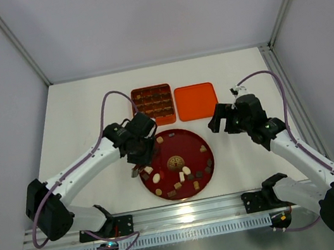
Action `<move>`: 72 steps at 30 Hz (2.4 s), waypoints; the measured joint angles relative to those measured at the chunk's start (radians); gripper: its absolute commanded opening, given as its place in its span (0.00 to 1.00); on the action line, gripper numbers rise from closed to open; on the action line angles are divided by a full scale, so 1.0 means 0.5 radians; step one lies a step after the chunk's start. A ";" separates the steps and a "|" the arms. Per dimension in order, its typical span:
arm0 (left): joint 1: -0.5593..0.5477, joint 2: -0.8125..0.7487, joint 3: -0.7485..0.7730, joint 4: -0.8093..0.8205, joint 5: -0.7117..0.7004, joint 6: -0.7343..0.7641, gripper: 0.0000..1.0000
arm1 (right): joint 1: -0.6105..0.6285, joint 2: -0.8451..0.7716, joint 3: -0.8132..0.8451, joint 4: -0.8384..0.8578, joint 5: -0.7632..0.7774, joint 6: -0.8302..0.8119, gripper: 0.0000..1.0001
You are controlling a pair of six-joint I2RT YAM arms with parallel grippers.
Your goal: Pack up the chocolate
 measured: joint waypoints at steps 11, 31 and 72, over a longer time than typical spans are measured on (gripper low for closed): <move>-0.001 0.006 0.002 -0.002 0.000 0.014 0.34 | 0.000 0.000 0.000 -0.001 0.001 0.000 1.00; -0.055 -0.001 0.111 -0.044 0.000 0.013 0.33 | 0.000 0.000 -0.002 -0.001 0.001 0.000 1.00; 0.207 0.291 0.740 -0.076 -0.190 0.105 0.34 | 0.000 0.000 -0.011 0.001 0.001 -0.001 1.00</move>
